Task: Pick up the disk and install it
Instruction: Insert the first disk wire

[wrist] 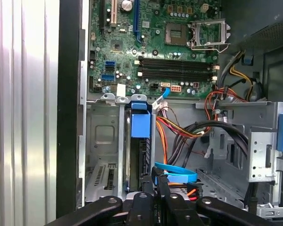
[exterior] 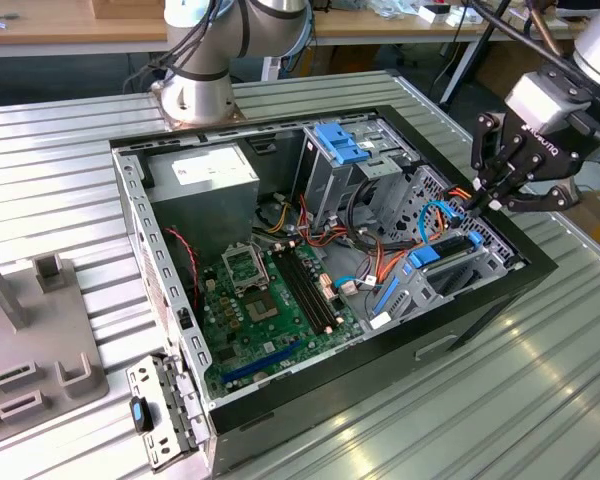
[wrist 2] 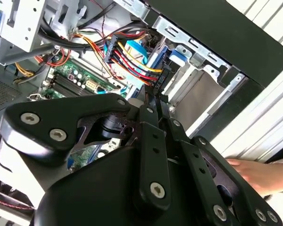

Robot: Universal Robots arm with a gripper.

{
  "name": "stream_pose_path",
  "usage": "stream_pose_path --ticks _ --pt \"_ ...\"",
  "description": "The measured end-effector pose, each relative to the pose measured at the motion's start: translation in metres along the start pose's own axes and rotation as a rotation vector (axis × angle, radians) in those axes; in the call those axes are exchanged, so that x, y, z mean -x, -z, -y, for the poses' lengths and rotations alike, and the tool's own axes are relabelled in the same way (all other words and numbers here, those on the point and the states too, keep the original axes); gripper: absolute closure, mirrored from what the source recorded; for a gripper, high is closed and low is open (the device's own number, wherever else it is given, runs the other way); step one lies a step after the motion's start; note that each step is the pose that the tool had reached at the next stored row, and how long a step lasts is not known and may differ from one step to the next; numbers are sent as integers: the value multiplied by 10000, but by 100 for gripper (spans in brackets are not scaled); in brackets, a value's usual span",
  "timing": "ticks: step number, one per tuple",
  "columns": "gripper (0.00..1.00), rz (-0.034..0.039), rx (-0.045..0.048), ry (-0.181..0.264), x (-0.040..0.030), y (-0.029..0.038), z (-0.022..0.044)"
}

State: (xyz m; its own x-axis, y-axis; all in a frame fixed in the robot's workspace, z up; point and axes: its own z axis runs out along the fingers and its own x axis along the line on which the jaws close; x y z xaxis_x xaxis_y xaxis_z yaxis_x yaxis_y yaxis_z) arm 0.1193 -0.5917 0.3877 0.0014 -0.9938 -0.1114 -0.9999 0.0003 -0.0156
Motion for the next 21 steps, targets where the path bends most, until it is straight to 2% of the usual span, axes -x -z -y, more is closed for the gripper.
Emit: stream_pose_path --ticks 3,5,9,12,15,16,21 --pt "84 -3 -22 -195 -18 -74 -1" --pt "84 -5 -45 -403 -37 -148 -4" --pt "84 -3 -51 -452 -41 -159 -68" --pt "84 -6 -64 -575 -48 -220 -69" --pt "84 -4 -66 -581 -48 -225 -82" --pt "84 -5 -67 -577 -49 -233 -102" --pt "84 -6 -66 -572 -27 -289 -108"
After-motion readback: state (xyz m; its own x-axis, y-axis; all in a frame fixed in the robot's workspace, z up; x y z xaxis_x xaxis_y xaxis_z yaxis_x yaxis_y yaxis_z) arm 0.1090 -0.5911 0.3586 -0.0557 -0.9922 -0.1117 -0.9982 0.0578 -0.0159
